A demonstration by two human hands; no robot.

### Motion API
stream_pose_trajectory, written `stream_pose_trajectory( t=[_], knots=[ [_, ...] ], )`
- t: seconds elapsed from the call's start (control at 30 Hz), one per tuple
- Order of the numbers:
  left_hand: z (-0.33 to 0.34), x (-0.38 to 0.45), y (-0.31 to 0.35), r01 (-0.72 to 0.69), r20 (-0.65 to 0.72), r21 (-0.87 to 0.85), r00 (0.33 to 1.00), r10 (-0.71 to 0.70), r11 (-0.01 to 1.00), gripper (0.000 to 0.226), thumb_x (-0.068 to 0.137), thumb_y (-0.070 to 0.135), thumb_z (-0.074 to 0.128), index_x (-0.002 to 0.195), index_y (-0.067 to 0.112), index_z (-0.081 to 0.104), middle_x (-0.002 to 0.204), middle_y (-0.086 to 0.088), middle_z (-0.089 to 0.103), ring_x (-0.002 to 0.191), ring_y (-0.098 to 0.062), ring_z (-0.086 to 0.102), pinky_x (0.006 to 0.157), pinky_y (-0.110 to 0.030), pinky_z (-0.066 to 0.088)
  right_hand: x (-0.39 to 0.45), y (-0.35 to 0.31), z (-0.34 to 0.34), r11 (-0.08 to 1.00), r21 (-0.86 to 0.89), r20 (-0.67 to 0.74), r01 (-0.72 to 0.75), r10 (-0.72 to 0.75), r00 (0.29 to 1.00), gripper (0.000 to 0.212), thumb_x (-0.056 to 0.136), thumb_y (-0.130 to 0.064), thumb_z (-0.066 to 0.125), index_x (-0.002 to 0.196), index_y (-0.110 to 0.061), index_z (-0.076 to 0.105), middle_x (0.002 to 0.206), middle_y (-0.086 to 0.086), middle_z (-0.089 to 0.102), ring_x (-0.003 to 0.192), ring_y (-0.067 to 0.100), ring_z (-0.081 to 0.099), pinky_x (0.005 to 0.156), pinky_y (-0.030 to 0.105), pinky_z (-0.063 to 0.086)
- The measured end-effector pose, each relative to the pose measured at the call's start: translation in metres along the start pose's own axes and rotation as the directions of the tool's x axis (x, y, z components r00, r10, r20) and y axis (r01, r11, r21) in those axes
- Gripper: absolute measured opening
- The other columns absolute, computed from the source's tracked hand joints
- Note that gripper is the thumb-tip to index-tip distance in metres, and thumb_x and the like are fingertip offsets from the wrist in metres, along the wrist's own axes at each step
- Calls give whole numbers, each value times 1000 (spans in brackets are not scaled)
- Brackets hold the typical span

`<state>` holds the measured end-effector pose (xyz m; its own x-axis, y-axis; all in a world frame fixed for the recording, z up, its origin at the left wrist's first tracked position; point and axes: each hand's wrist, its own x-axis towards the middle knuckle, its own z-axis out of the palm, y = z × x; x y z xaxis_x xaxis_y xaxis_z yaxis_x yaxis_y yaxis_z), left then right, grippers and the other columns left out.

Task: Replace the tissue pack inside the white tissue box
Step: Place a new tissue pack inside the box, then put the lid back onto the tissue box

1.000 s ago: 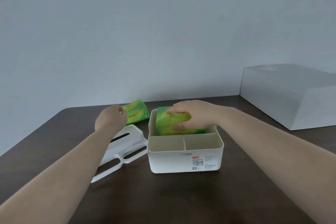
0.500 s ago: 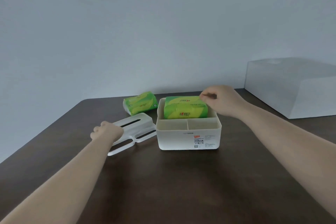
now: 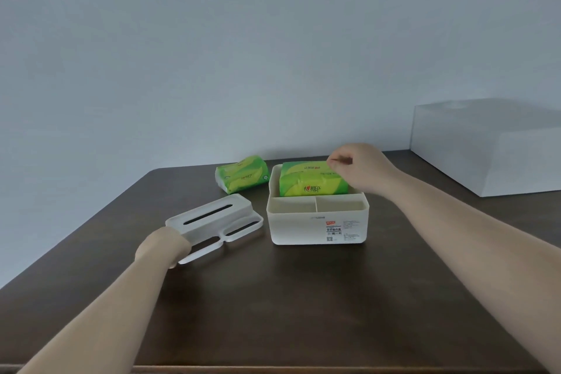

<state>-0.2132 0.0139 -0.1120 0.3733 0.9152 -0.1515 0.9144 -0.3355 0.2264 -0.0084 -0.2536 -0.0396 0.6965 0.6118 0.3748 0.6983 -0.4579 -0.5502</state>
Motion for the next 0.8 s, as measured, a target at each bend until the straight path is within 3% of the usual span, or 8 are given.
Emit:
stream_pose_trajectory(
  t=[0.13, 0.3, 0.43, 0.57, 0.67, 0.73, 0.8],
  knots=[
    [-8, -10, 8, -60, -85, -15, 995, 59, 998, 18, 76, -3, 50, 60, 5, 52, 61, -8, 57, 57, -24, 55, 63, -28, 43, -3, 1, -4, 1000, -11, 8, -14, 14, 1000, 26, 93, -18, 50, 103, -8, 72, 107, 4, 72, 99, 22, 64, 86, 30, 47],
    [-41, -22, 24, -103, -264, -134, 962, 64, 986, 19, 76, -2, 53, 58, 3, 49, 58, -10, 50, 72, -31, 56, 67, -31, 45, -3, 1, -6, 998, -11, 23, -57, 58, 998, 26, 92, -15, 49, 95, -4, 73, 101, 12, 74, 89, 25, 65, 79, 31, 47],
    [-69, -25, 39, -199, -371, -335, 926, 65, 921, 11, 76, 1, 52, 65, 0, 54, 58, -12, 53, 57, -29, 51, 52, -26, 39, 0, -7, -4, 974, 172, 64, -146, 137, 988, 26, 94, -17, 49, 94, 0, 68, 98, 18, 73, 70, 20, 59, 62, 28, 49],
    [-68, -43, 82, -321, -338, -390, 922, 191, 863, 13, 71, 0, 49, 74, 1, 62, 72, -17, 64, 58, -29, 51, 48, -21, 36, 2, -14, -2, 873, 390, 170, -293, 244, 955, 33, 97, -30, 49, 104, 0, 63, 93, 19, 72, 69, 24, 63, 58, 28, 56],
    [-56, -55, 116, -391, -291, -370, 910, 295, 843, 21, 75, 3, 49, 84, -2, 66, 79, -17, 67, 59, -28, 50, 48, -22, 35, 6, -8, -3, 783, 511, 171, -355, 312, 935, 31, 98, -24, 46, 111, 0, 60, 78, 17, 69, 59, 24, 60, 52, 28, 53],
    [-48, -60, 132, -401, -264, -356, 910, 321, 844, 12, 75, 2, 47, 71, 2, 58, 67, -11, 57, 52, -23, 42, 47, -21, 31, 8, 0, -8, 736, 578, 101, -353, 365, 926, 23, 96, -13, 42, 112, -6, 58, 71, 14, 68, 55, 22, 57, 47, 26, 49],
    [-42, -60, 142, -407, -251, -336, 908, 336, 849, 19, 75, 1, 48, 58, 8, 43, 57, -6, 46, 50, -21, 38, 47, -22, 27, 10, 11, -12, 662, 667, 49, -342, 419, 907, 23, 92, -6, 39, 101, -10, 60, 69, 14, 65, 56, 24, 55, 47, 26, 49]
  ],
)
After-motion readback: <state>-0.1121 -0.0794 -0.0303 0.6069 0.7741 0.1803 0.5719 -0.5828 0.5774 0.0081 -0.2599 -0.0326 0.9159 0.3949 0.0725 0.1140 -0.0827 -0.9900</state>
